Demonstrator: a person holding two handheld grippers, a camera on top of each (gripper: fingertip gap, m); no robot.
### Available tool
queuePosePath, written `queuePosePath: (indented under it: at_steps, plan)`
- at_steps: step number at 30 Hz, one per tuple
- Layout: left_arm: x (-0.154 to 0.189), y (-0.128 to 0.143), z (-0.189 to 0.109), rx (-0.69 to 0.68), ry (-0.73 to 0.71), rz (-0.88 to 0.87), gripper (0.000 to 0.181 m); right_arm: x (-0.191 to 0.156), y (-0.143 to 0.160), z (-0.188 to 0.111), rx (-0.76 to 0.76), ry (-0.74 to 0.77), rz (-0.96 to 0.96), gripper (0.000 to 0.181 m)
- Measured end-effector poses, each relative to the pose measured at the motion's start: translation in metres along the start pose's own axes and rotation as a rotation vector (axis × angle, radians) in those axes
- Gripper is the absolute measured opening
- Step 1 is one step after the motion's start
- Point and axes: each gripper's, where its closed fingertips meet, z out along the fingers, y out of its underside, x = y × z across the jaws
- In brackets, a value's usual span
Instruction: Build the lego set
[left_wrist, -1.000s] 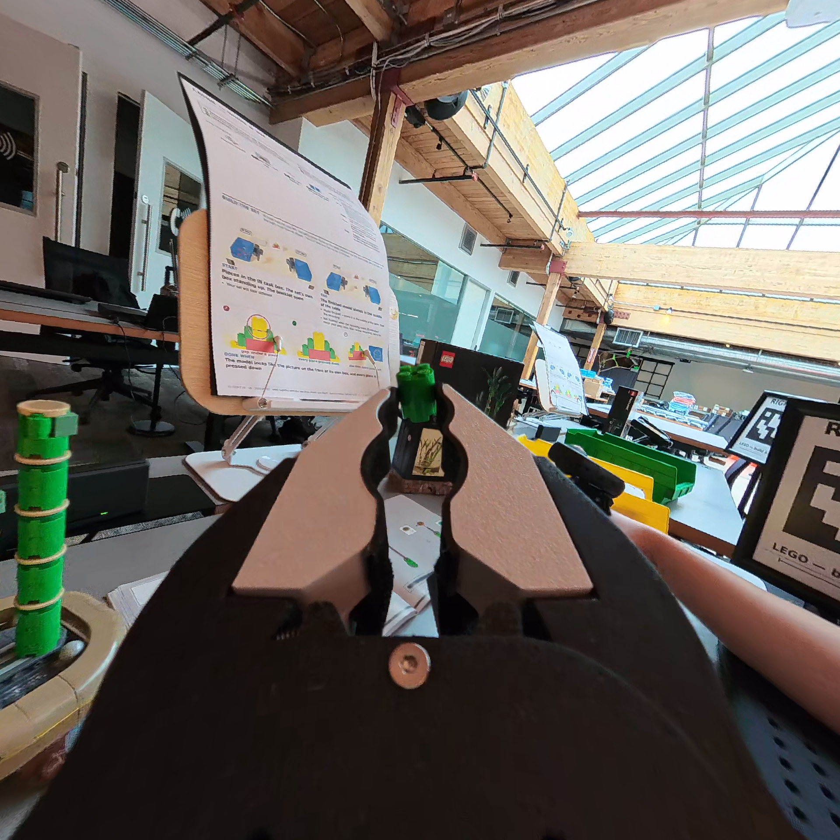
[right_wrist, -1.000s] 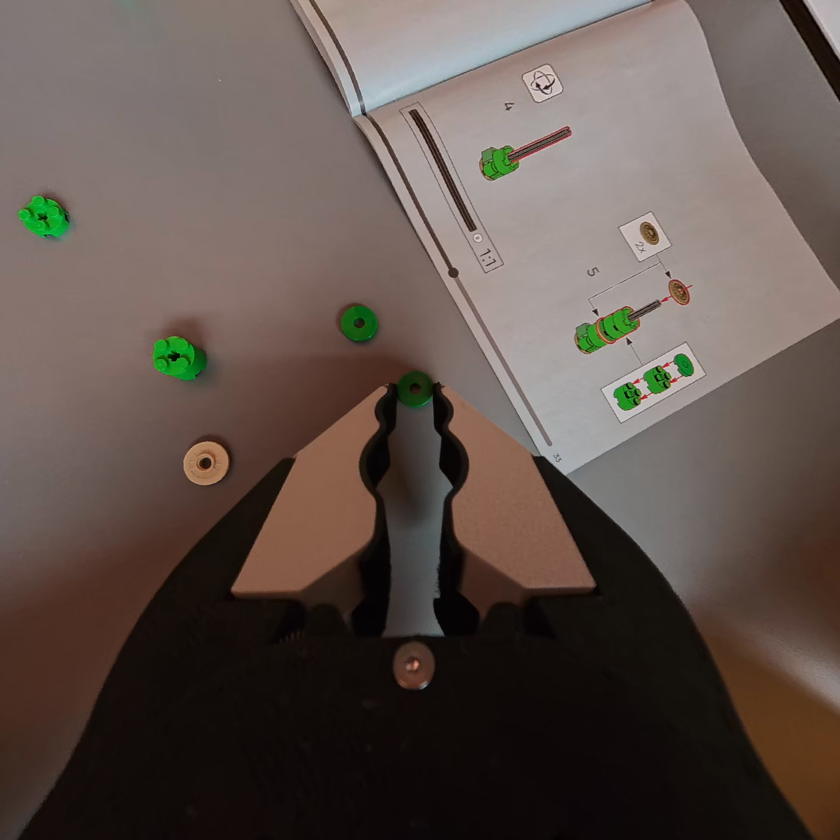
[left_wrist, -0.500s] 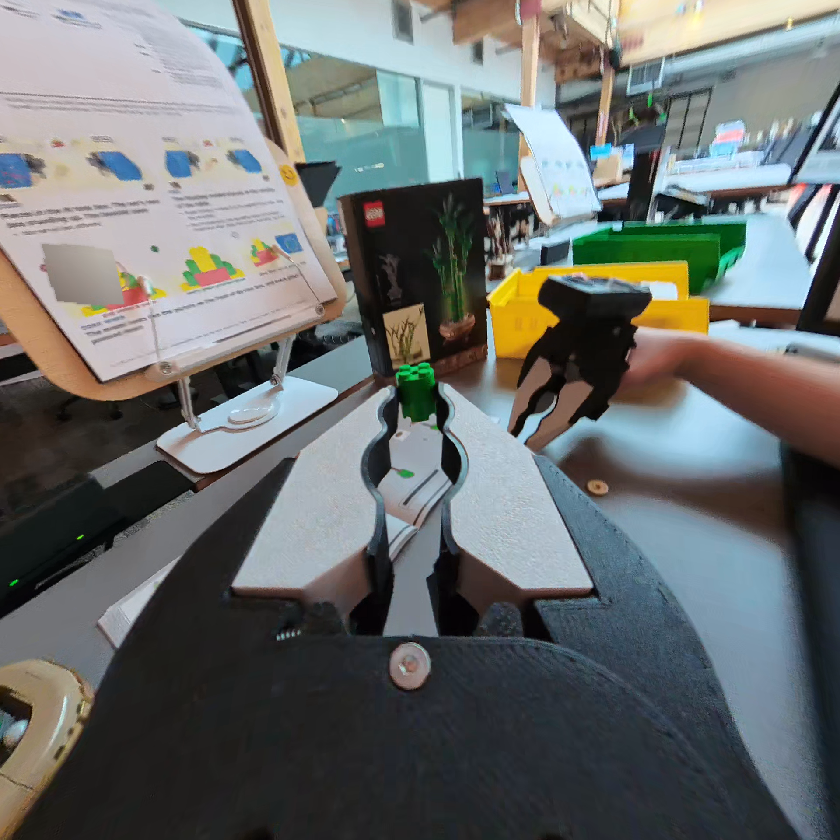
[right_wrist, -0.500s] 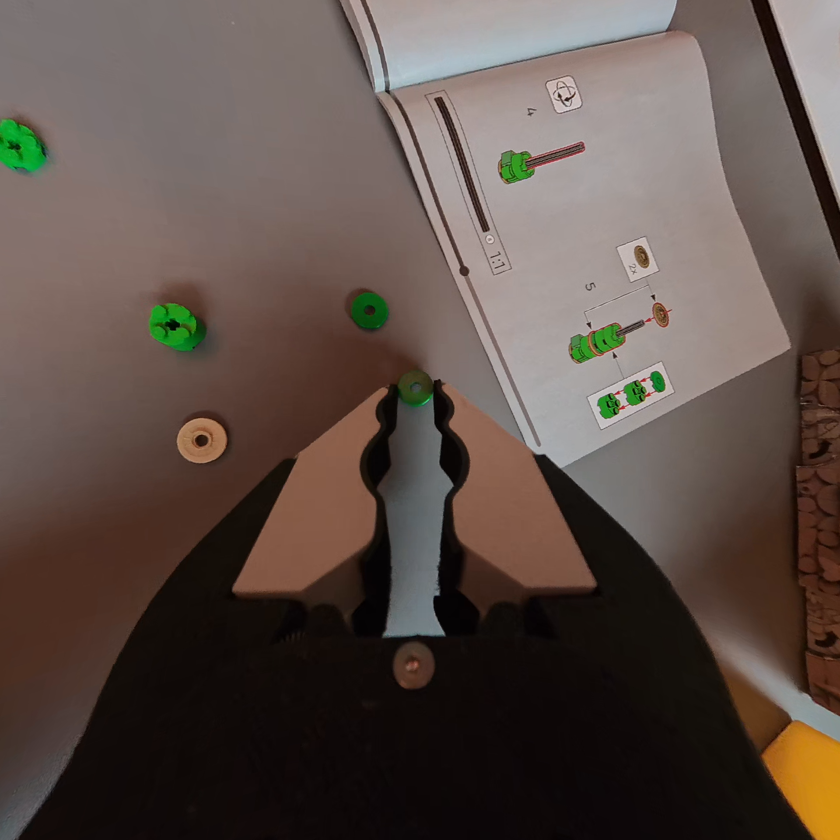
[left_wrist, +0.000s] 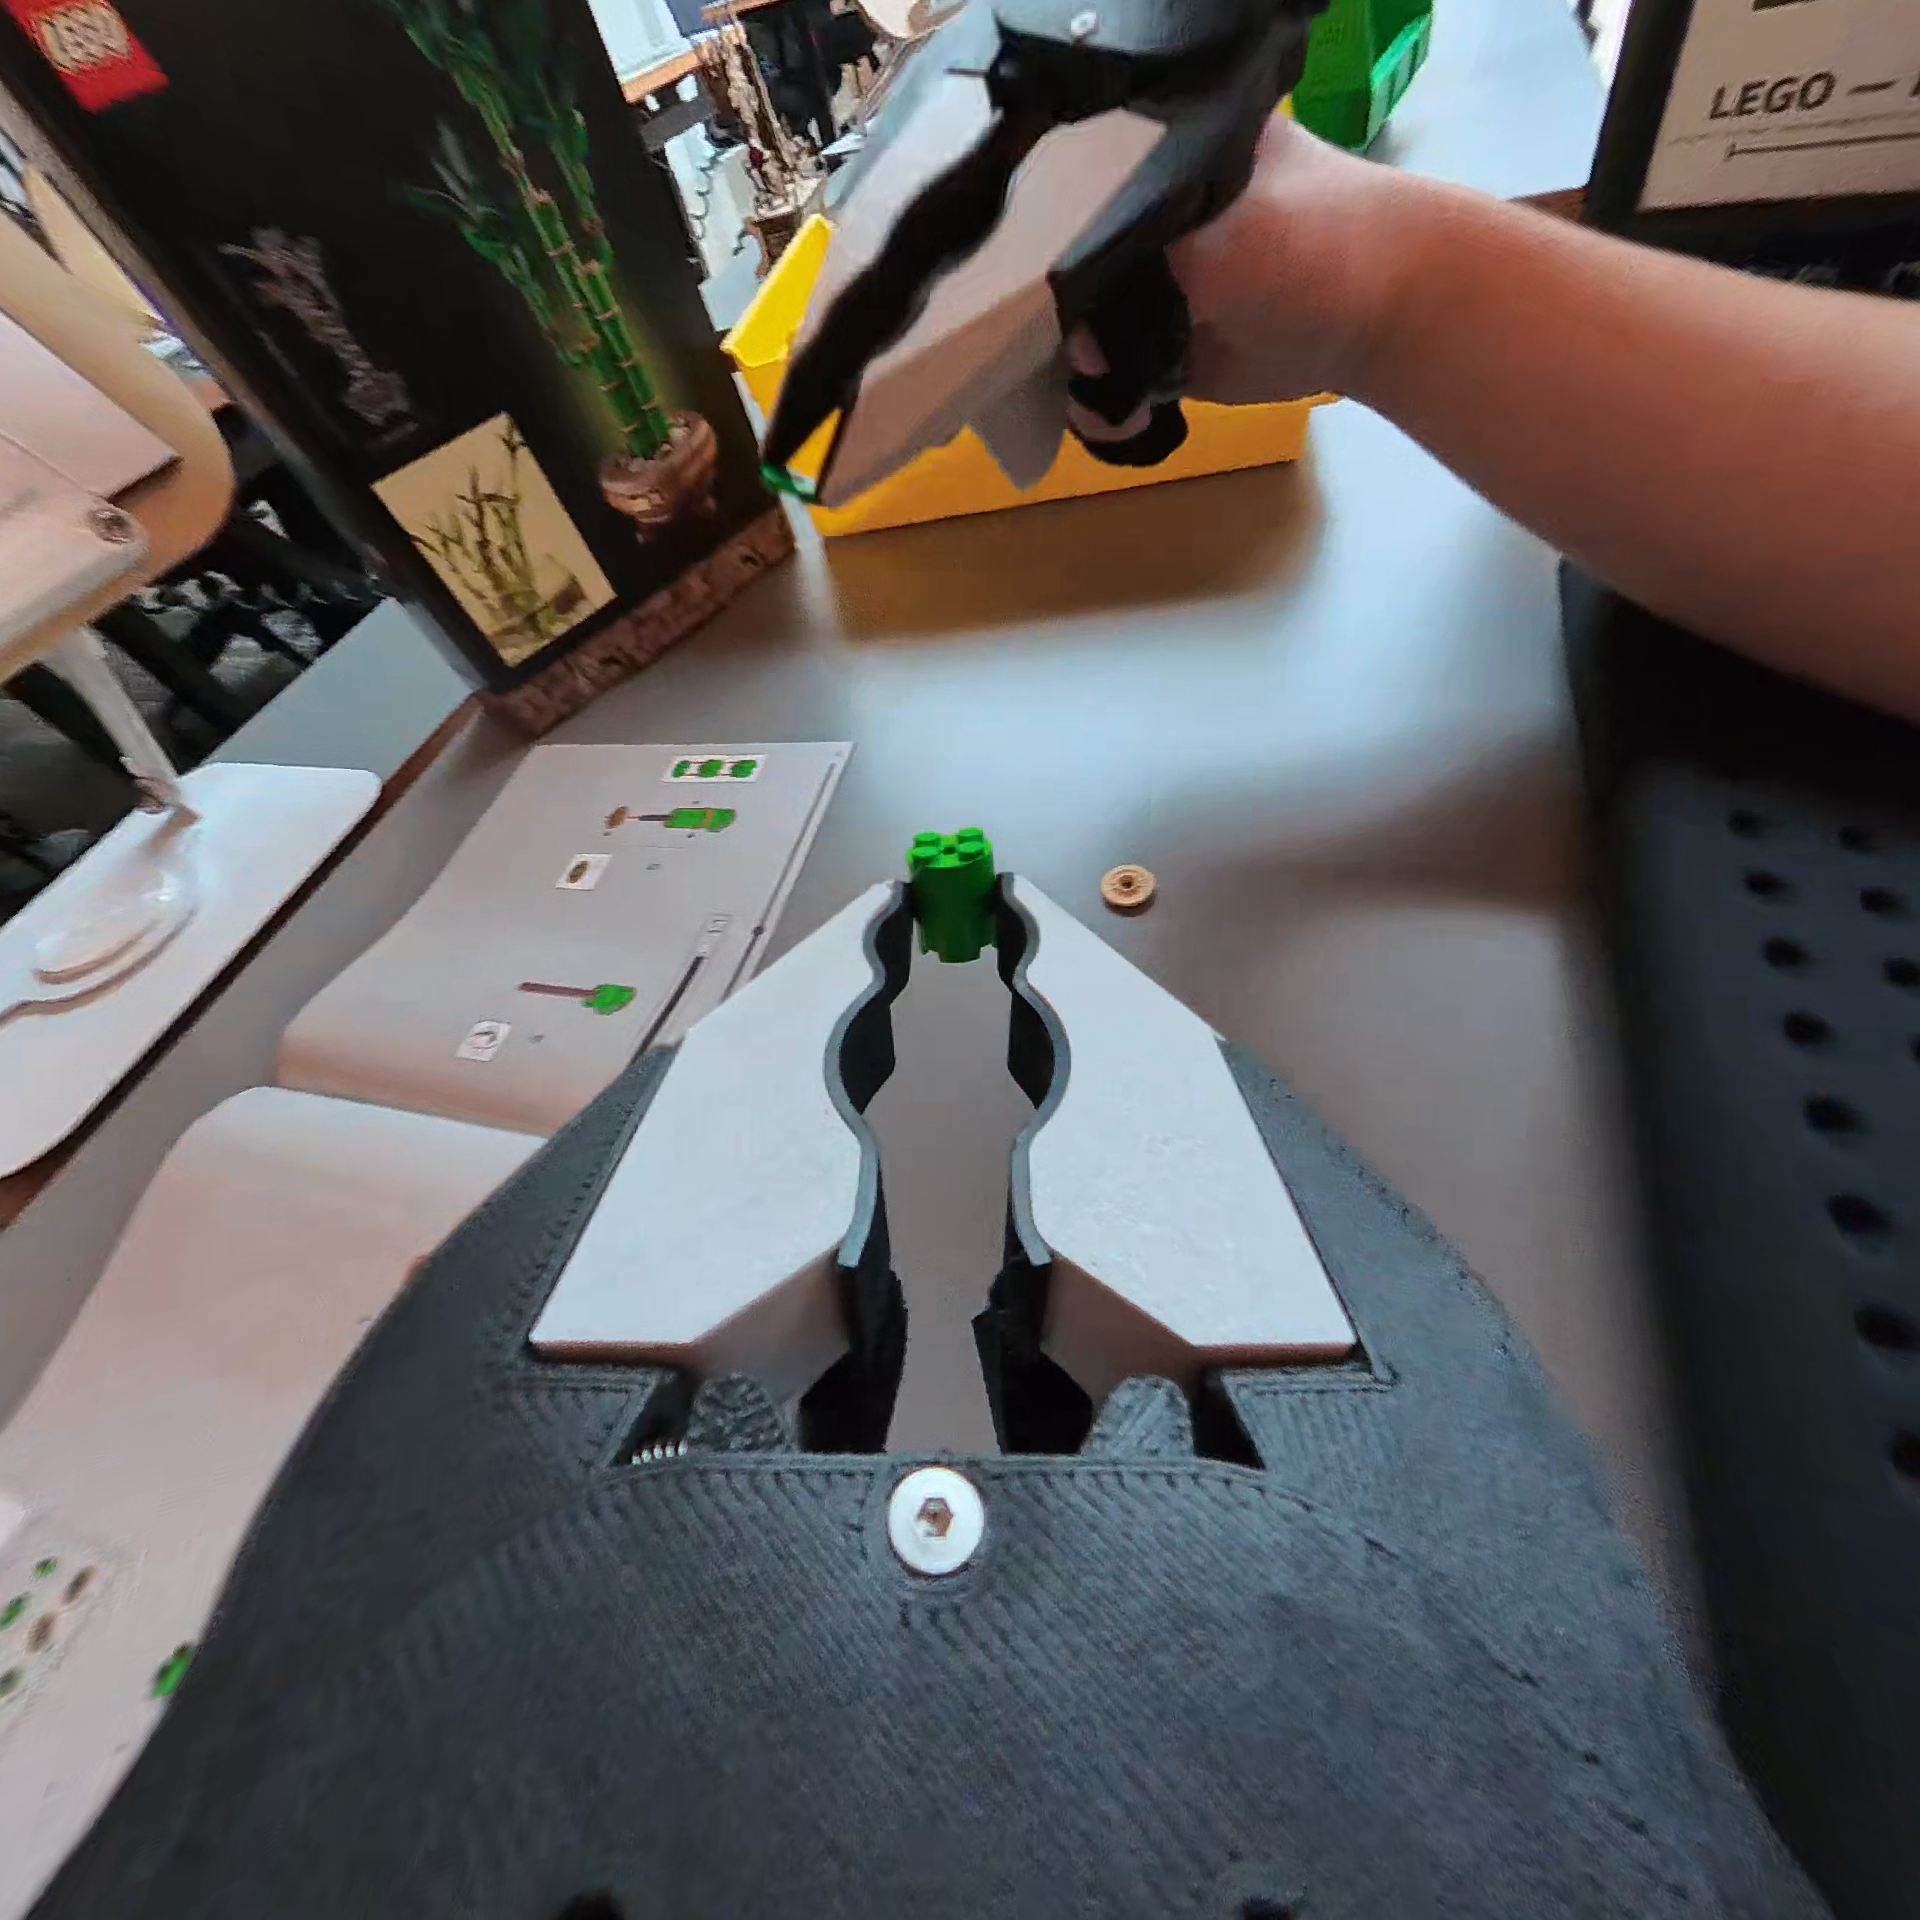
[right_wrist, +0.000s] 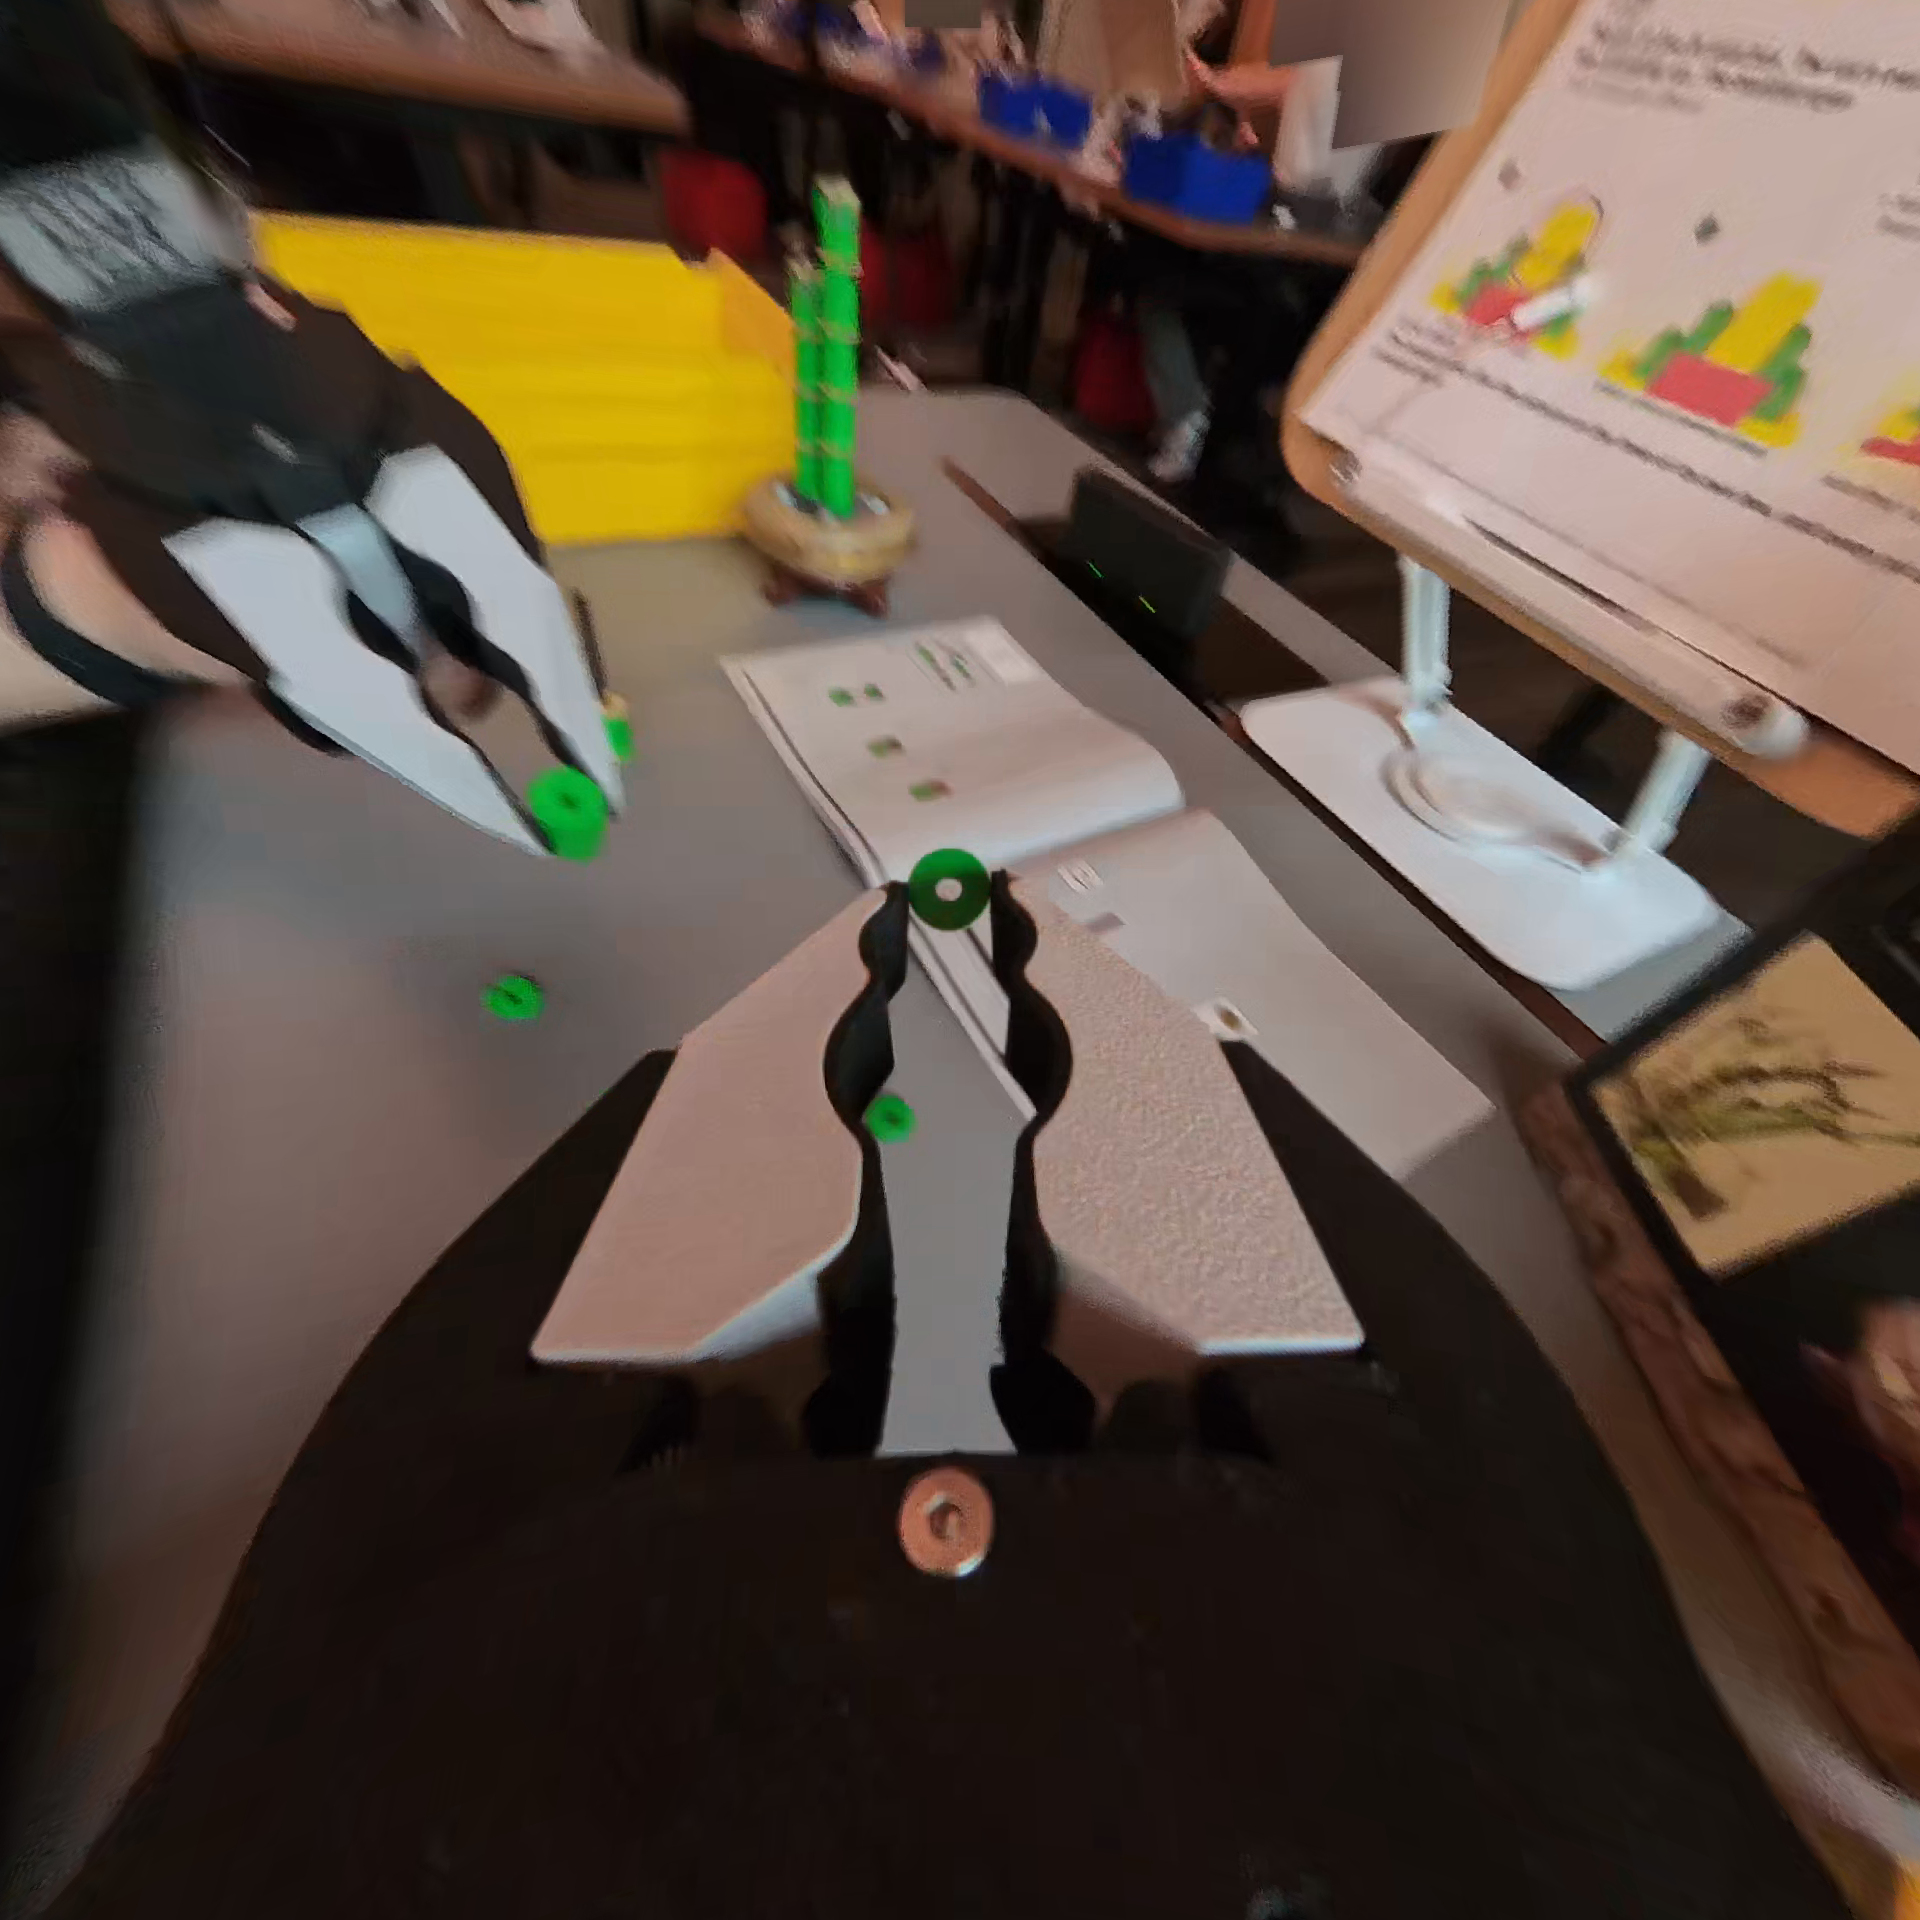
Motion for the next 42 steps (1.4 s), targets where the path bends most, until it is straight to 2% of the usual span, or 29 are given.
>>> queuePosePath:
  at_steps: [2,4,9,15,21,28,42]
  plan:
    - [0.003,-0.001,0.002,0.01,0.03,-0.036,0.015,-0.029,-0.02,0.0,0.092,-0.166,0.028,0.015]
    - [0.003,-0.003,0.001,0.022,0.047,-0.067,0.015,-0.058,-0.03,0.003,0.113,-0.281,-0.01,0.015]
    - [0.005,-0.01,-0.004,0.064,0.072,-0.06,0.014,-0.092,-0.036,0.014,0.084,-0.369,-0.087,0.015]
    - [0.021,-0.016,-0.003,0.092,0.117,0.027,0.014,-0.103,-0.016,0.024,-0.027,-0.419,-0.094,0.015]
    - [0.032,-0.018,-0.004,0.096,0.181,0.025,0.015,-0.114,-0.006,0.023,-0.073,-0.489,-0.089,0.015]
    - [0.036,-0.02,-0.005,0.103,0.201,0.036,0.015,-0.118,-0.006,0.02,-0.058,-0.541,-0.063,0.016]
    - [0.037,-0.023,-0.008,0.122,0.213,0.032,0.015,-0.121,-0.008,0.018,-0.053,-0.539,-0.082,0.016]
